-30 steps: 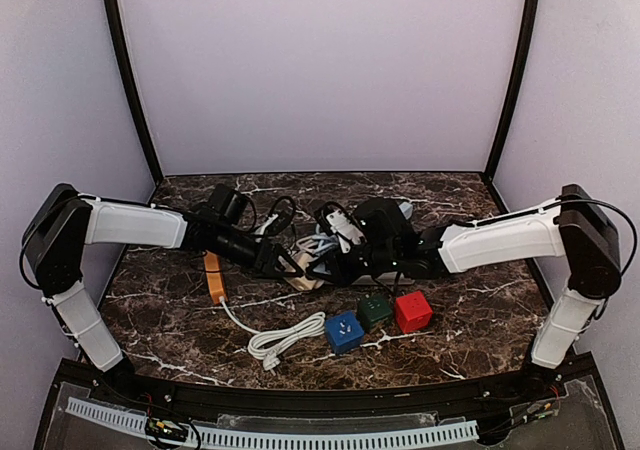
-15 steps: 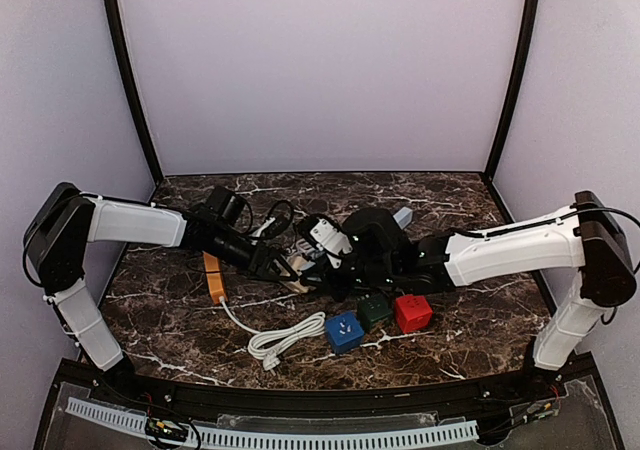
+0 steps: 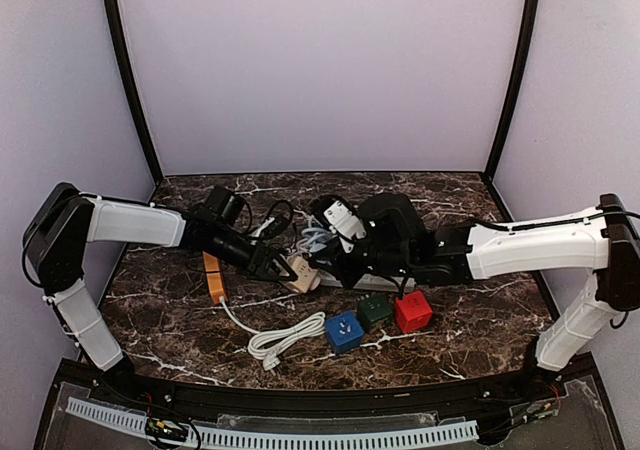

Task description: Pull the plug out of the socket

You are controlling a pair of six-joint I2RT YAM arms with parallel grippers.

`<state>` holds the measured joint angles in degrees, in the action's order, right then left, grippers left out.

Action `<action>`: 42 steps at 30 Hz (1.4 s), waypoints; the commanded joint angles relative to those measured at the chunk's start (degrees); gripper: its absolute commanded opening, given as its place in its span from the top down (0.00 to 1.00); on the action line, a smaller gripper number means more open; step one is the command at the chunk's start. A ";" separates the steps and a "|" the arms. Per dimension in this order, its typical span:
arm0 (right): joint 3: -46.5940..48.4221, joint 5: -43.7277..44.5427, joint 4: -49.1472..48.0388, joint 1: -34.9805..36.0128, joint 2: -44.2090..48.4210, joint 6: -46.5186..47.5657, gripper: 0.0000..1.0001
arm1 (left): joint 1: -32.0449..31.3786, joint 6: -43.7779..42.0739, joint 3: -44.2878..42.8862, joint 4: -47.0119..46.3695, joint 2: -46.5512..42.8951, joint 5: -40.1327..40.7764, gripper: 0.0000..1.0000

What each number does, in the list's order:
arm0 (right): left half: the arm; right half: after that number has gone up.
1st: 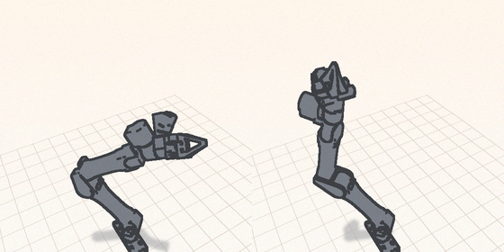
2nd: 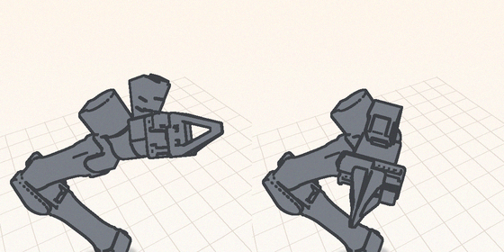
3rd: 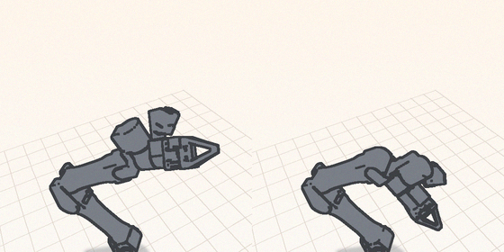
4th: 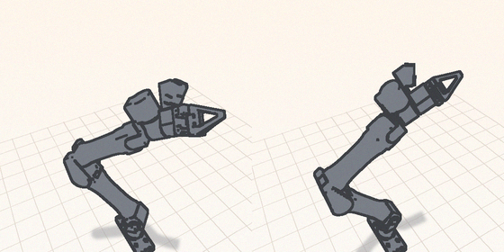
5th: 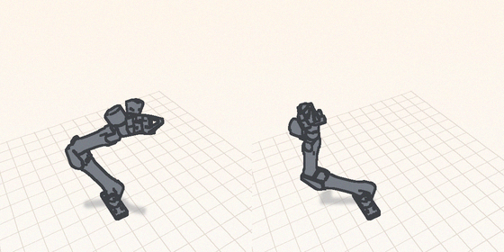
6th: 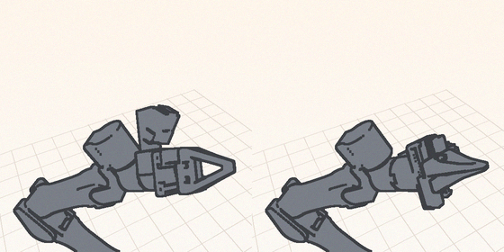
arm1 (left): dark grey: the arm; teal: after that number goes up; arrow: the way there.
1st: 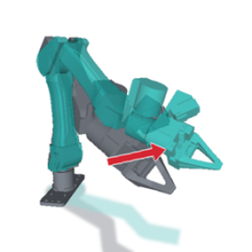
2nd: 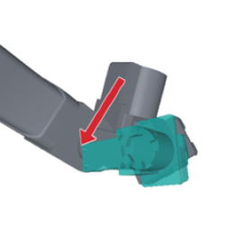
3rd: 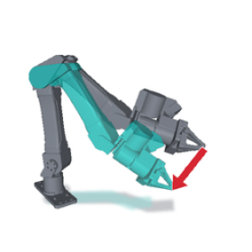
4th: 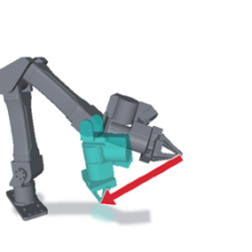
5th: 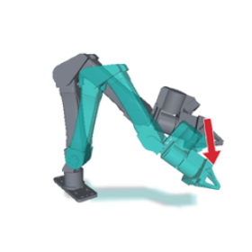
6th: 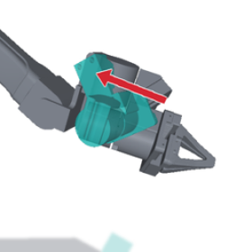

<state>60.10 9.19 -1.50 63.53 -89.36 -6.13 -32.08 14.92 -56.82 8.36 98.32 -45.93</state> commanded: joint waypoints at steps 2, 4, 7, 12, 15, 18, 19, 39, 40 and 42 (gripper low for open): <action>2.55 3.37 3.08 -4.52 5.80 -2.82 1.00 | 0.96 -3.19 1.73 0.74 -6.11 2.98 0.99; 2.94 3.61 3.95 -7.20 6.83 -3.31 1.00 | 0.96 -4.16 1.93 0.56 -7.81 2.50 0.99; 3.68 4.11 4.73 -11.24 7.48 -3.56 1.00 | 0.96 -5.22 2.20 0.02 -9.49 1.54 1.00; 4.66 5.08 5.44 -16.69 6.54 -2.76 1.00 | 0.96 -6.57 2.30 -0.09 -11.91 -0.83 0.99; 4.26 5.93 5.90 -19.99 6.00 -2.57 1.00 | 0.96 -7.46 2.31 -0.10 -13.16 -1.26 0.99; 2.80 6.06 6.02 -24.03 7.12 -2.97 1.00 | 0.98 -7.91 2.47 0.08 -14.56 0.34 0.99; 2.16 5.46 6.11 -25.68 7.79 -3.30 1.00 | 0.97 -8.24 2.30 0.69 -14.87 0.99 0.99; -11.65 1.19 8.70 -46.56 10.67 -10.37 1.00 | 6.24 -4.37 3.05 -2.98 -19.04 -3.97 0.99; -12.74 1.52 8.47 -46.97 10.28 -11.33 1.00 | 6.24 -4.26 3.19 -3.06 -19.02 -4.02 0.99; -14.90 1.62 7.58 -47.64 10.02 -13.22 0.97 | 6.24 -4.32 3.34 -2.81 -18.99 -3.41 0.99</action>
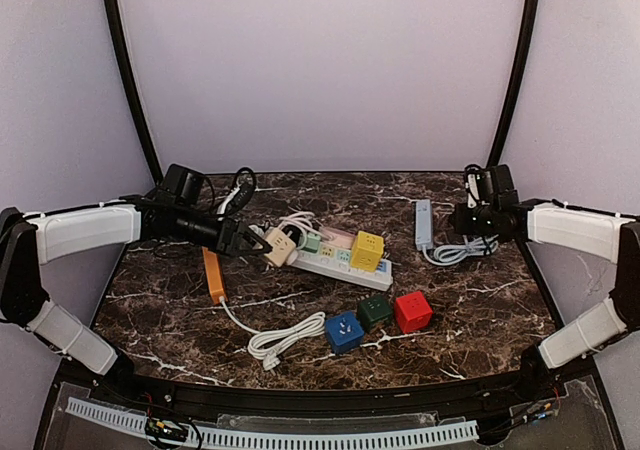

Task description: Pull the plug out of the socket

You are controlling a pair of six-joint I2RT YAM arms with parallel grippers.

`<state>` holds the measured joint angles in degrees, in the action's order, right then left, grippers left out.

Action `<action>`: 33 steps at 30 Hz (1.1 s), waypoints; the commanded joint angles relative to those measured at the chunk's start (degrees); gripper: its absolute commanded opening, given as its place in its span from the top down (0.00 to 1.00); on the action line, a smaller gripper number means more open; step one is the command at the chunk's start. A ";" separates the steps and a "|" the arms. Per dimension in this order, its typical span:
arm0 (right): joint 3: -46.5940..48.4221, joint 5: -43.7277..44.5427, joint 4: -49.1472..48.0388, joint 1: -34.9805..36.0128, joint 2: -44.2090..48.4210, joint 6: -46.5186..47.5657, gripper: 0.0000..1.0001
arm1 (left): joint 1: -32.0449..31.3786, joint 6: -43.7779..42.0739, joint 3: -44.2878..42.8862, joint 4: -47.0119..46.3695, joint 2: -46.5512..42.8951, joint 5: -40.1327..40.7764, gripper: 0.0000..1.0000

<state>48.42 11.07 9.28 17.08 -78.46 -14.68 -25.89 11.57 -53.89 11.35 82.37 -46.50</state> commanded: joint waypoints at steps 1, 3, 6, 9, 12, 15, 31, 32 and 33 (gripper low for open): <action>-4.19 -0.57 -3.67 -1.34 -0.90 -5.48 0.94 | 0.05 -0.96 0.48 -5.63 -3.06 -1.83 0.99; -5.78 -0.97 -4.54 -1.45 -0.53 -6.75 0.89 | 0.05 -0.96 0.63 -5.05 -2.90 -0.35 0.99; -7.15 -1.23 -4.72 -1.44 0.41 -7.95 0.75 | 0.05 -0.33 0.84 -4.71 -2.10 0.21 0.99; -8.82 -0.20 -4.69 -1.45 2.17 -9.27 0.54 | 0.05 -0.22 0.80 -4.76 -1.70 0.21 0.99; -10.60 0.54 -5.00 -1.50 5.72 -9.71 0.31 | 0.05 -0.33 0.93 -4.72 -1.45 0.42 1.00; -12.49 1.12 -5.76 -1.44 10.62 -8.38 0.07 | 0.05 -0.51 0.98 -4.63 -1.02 0.48 0.99; -9.73 -23.42 -2.67 5.61 28.31 1.40 0.12 | 0.00 9.43 2.82 -15.77 0.60 -6.01 0.99; -9.58 -23.85 -3.43 7.78 28.63 2.11 0.13 | -0.01 12.11 2.82 -17.34 1.06 -6.38 0.99; -9.46 -23.70 -4.32 10.39 28.85 2.35 0.13 | -0.03 13.32 2.82 -17.99 1.27 -6.91 0.99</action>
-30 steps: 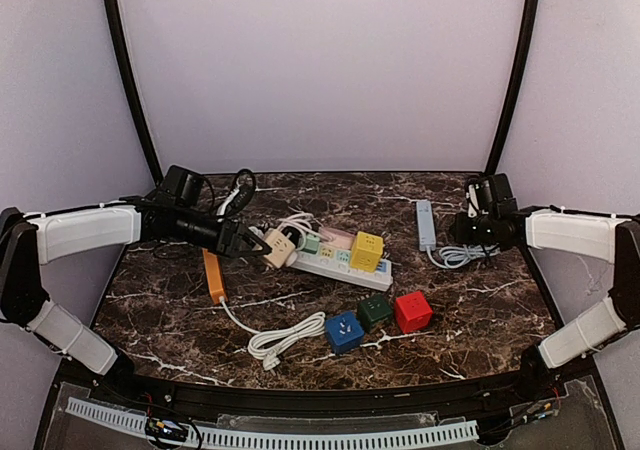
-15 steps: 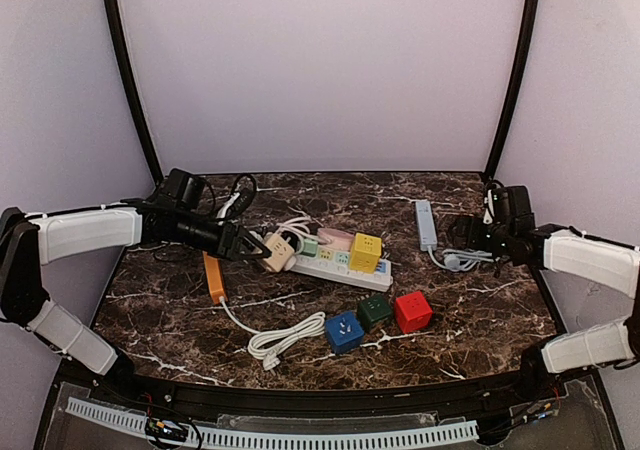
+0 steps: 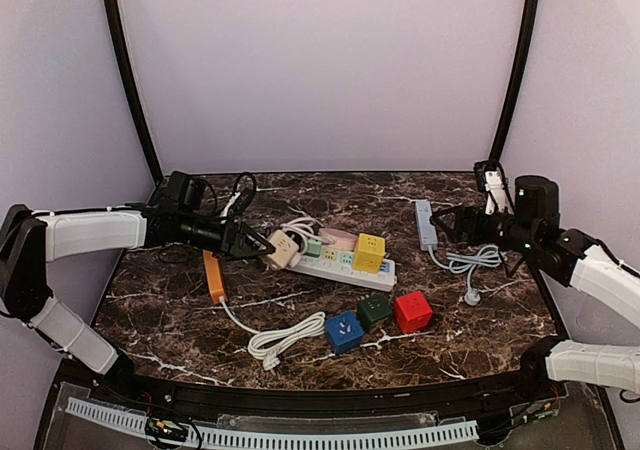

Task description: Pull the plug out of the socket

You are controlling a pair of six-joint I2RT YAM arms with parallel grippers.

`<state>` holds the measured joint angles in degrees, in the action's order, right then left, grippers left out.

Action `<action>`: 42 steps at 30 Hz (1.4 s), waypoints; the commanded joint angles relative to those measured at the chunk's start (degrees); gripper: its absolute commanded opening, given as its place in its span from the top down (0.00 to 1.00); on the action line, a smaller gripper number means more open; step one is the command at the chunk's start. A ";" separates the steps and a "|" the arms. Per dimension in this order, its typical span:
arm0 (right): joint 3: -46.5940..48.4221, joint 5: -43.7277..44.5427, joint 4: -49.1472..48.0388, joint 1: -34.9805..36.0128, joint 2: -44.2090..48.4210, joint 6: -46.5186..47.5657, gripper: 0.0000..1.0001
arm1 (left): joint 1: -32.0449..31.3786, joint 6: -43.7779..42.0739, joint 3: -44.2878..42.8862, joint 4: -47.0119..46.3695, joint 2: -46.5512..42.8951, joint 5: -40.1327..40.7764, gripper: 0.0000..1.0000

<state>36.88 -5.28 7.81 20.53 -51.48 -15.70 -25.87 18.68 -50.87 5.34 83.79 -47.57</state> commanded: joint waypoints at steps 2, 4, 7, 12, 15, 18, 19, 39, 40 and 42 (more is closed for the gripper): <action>2.36 -6.78 -4.92 11.90 1.73 4.01 0.13 | -0.06 10.24 -0.08 -14.00 0.29 -6.40 0.99; 2.96 -6.08 -7.35 16.27 0.50 4.36 0.13 | -0.06 13.76 0.39 -15.86 0.32 -6.84 0.99; 4.78 -6.67 -11.27 21.71 -4.26 4.83 0.15 | -0.06 19.66 2.32 -19.93 -0.06 -7.42 0.99; 11.71 -6.75 -12.77 29.91 -16.00 9.88 0.20 | -0.46 25.53 5.16 -24.44 -0.80 -9.14 0.99; 14.50 -6.41 -15.43 34.04 -22.37 13.94 0.23 | -1.12 24.92 5.15 -22.77 -1.47 -9.57 0.99; 15.30 -7.95 -19.76 36.33 -26.96 16.46 0.26 | -2.32 23.75 4.84 -21.15 -2.15 -10.34 0.99; 15.13 -9.02 -21.43 36.56 -28.21 16.88 0.27 | -2.51 23.42 4.87 -21.03 -2.49 -10.48 0.99; 19.20 -8.45 -26.91 38.41 -43.86 18.35 0.40 | -5.38 22.89 4.91 -21.68 -4.07 -12.85 0.99; 19.51 -8.05 -26.81 38.57 -44.29 18.46 0.41 | -5.40 22.83 4.86 -21.69 -4.01 -12.89 0.99; 19.99 -7.09 -26.52 38.79 -44.85 18.64 0.45 | -5.51 22.82 4.82 -21.65 -4.04 -12.90 0.99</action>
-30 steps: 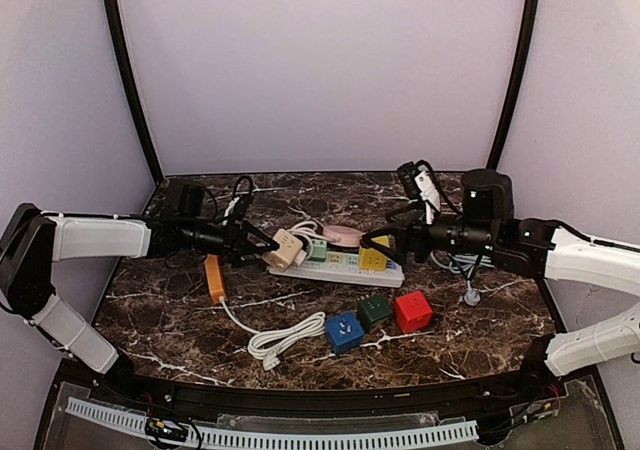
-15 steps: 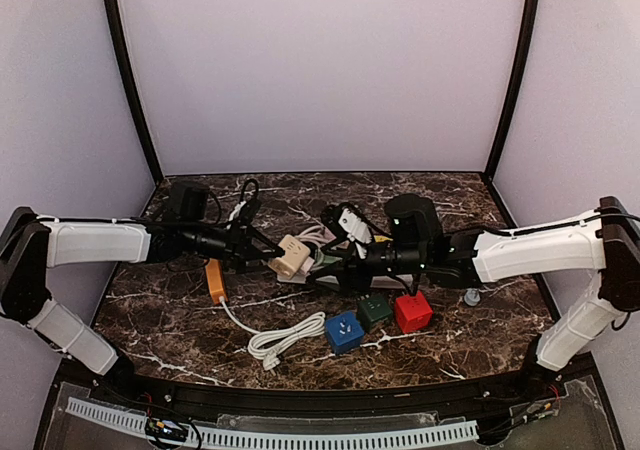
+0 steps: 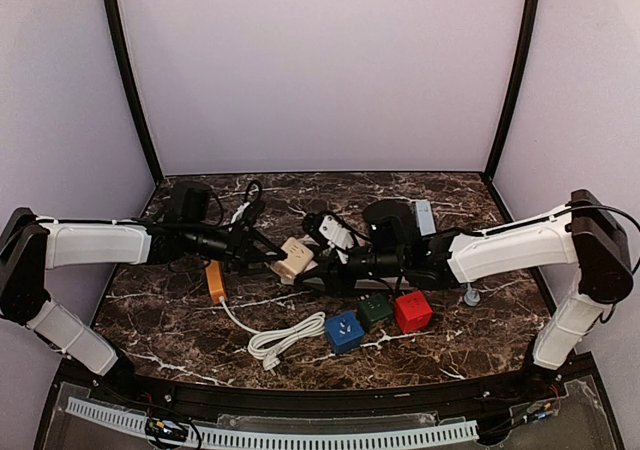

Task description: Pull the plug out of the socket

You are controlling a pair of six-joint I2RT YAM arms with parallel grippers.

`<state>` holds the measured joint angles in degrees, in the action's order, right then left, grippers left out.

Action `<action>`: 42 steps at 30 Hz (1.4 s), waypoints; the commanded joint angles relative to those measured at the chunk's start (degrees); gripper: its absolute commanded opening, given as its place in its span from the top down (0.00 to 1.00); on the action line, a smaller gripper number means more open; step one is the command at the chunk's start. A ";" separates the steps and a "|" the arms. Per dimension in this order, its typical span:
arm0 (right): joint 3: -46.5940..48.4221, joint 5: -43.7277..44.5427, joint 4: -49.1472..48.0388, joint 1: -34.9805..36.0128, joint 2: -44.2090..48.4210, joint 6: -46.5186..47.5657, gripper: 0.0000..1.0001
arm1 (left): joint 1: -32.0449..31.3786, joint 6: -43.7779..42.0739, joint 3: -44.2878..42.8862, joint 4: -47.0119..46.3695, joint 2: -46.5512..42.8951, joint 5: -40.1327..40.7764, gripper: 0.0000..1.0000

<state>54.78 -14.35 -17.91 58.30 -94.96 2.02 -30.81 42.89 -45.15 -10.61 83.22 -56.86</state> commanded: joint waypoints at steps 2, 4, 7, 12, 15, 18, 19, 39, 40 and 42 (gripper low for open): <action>2.76 3.36 0.03 1.15 -1.68 0.97 0.53 | -0.57 -1.47 -0.91 -5.59 -3.39 -3.67 0.99; 3.79 4.01 1.78 1.15 -2.09 1.03 0.61 | -0.64 -1.51 -0.91 -5.56 -3.41 -3.65 0.99; 3.98 3.83 2.66 1.20 -2.42 1.01 0.56 | -0.60 -1.58 -1.10 -5.62 -3.45 -3.10 0.99; 3.43 4.38 2.55 1.32 -2.42 0.47 0.61 | -0.66 -1.28 -1.60 -5.81 -3.34 -3.12 0.99; 3.52 5.04 2.18 1.33 -2.36 -0.01 0.72 | -0.66 -1.63 -1.61 -5.63 -3.28 -3.19 0.99; 3.61 5.61 1.49 1.37 -1.96 -0.98 0.91 | -0.66 -4.64 -1.99 -2.00 -3.11 -2.36 0.99; 3.74 6.03 1.54 1.36 -1.78 -1.46 0.98 | -0.66 -5.70 -2.11 -0.66 -3.13 -1.36 0.99; 7.01 9.92 11.12 -1.04 2.13 -14.84 1.00 | -0.66 -30.13 -5.80 24.41 -7.83 21.22 0.23; 7.39 9.46 11.59 -1.28 2.14 -15.46 1.00 | -0.66 -30.76 -5.68 24.41 -8.17 22.02 0.22; 8.06 8.97 12.62 -1.57 2.10 -16.40 1.00 | -1.04 -31.98 -5.32 24.58 -9.16 23.39 0.22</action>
<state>58.28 -5.02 -1.98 58.24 -95.57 -10.13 -31.55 15.64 -50.68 10.90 76.73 -38.02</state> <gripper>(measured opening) 0.169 0.779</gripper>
